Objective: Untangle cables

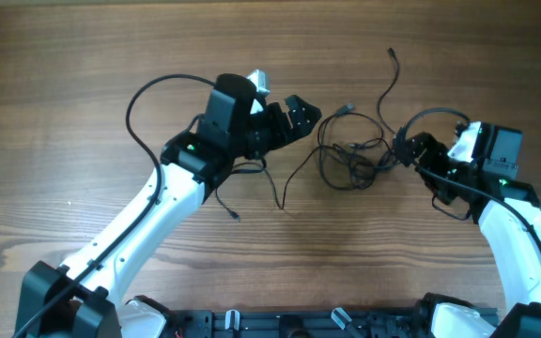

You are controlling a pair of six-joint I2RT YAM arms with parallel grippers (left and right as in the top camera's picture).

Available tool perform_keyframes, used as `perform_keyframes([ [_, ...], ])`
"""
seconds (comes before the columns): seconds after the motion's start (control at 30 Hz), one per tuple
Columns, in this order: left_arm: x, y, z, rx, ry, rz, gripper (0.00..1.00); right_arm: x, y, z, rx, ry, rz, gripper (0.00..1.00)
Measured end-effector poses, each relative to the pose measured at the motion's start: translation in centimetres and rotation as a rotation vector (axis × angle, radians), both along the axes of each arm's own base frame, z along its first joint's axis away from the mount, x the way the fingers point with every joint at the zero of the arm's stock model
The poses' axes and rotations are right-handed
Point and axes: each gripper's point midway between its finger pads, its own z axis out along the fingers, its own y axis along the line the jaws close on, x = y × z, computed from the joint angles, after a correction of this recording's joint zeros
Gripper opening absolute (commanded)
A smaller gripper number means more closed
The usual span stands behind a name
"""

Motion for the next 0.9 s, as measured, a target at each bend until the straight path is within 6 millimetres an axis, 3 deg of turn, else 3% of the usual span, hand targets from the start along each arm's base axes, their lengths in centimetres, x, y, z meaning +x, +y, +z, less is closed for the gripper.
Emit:
perform_keyframes([
  [0.07, -0.1, -1.1, 0.7, -0.041, -0.003, 0.003, 0.98, -1.8, -1.7, -1.2, -0.075, 0.106, -0.077, 1.0],
  [0.17, -0.4, -2.4, 1.5, -0.071, -0.025, -0.007, 0.91, -3.0, -3.9, -0.9, -0.16, 0.16, -0.158, 1.0],
  [0.27, -0.6, -2.9, 1.3, -0.06, -0.021, 0.018, 0.88, -3.3, -4.7, 1.3, -0.196, 0.149, -0.189, 1.0],
  [0.33, -0.4, -3.0, 0.9, -0.067, 0.013, 0.065, 0.88, -2.8, -4.4, 3.7, -0.18, 0.089, -0.198, 1.0],
  [0.43, 0.1, -3.3, -0.6, -0.076, 0.076, 0.119, 0.86, -1.8, -1.7, 6.7, -0.037, -0.022, -0.13, 1.0],
  [0.57, 0.0, -4.5, -2.0, -0.078, 0.108, 0.118, 0.86, -1.2, 0.6, 7.8, 0.101, -0.063, -0.069, 1.0],
  [0.77, -0.7, -5.7, -2.0, -0.085, 0.109, 0.096, 0.83, -0.3, 2.0, 5.1, 0.231, 0.071, -0.112, 1.0],
  [0.9, -0.6, -5.5, -2.2, -0.076, 0.106, 0.11, 0.86, 2.2, 5.6, 2.8, 0.258, 0.086, -0.004, 1.0],
])
